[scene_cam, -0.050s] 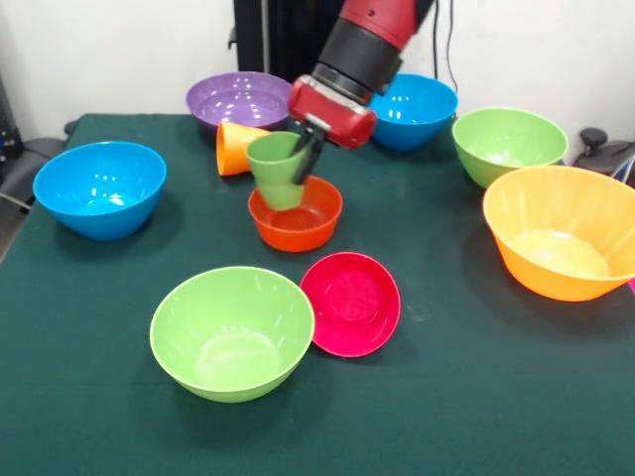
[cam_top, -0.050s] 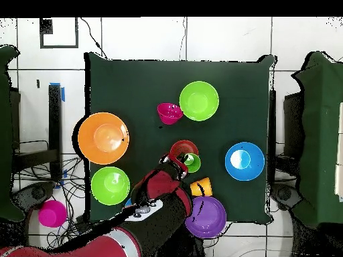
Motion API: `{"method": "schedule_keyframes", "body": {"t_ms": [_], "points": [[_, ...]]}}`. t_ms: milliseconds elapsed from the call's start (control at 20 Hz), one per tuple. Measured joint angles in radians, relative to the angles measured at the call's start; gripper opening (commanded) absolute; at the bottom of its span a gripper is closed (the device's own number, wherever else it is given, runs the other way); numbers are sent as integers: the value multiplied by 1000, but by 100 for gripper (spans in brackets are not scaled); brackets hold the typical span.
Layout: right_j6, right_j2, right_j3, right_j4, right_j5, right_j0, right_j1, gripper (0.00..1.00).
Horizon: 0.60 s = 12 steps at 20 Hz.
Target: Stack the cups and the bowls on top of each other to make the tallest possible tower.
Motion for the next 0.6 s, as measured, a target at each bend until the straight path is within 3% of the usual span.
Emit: {"method": "schedule_keyframes", "body": {"t_ms": [250, 600], "points": [[0, -28, 9, 5, 0, -36, 4, 0], [0, -62, 9, 49, -1, -33, 37, 0]]}}
